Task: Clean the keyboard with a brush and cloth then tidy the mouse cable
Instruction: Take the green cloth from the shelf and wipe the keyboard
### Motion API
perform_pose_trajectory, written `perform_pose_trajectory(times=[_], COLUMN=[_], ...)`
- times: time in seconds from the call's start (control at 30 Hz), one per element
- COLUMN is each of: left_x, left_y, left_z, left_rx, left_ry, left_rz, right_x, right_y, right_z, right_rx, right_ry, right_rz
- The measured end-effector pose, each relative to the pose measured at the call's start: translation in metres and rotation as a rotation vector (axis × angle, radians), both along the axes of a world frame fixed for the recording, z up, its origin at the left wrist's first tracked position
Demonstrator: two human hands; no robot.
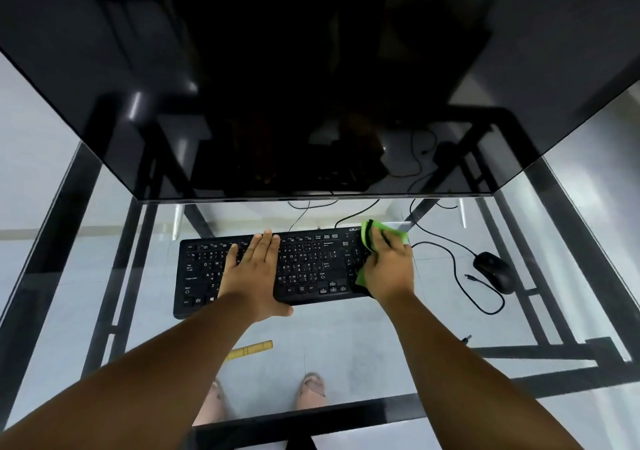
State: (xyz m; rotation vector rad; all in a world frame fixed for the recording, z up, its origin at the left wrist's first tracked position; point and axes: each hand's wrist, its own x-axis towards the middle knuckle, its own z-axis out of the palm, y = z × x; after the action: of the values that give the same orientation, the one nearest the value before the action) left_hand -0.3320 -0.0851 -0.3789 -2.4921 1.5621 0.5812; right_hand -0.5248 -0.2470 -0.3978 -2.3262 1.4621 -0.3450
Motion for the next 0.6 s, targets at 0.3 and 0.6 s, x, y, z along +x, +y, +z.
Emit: perform_pose_trajectory(times=[0.3,0.6], left_x=[-0.001,-0.001], left_y=[-0.004,-0.003], left_z=[-0.001,0.001], left_rx=[0.025,0.033], left_ry=[-0.014,-0.016], left_rz=[0.019,0.028], right_x=[-0.003,0.020], right_y=[-0.023,-0.018], right_z=[0.010,0.014], right_rx=[-0.013,0.018], right_ry=[0.105,0.251], right_rz=[0.171,0.397])
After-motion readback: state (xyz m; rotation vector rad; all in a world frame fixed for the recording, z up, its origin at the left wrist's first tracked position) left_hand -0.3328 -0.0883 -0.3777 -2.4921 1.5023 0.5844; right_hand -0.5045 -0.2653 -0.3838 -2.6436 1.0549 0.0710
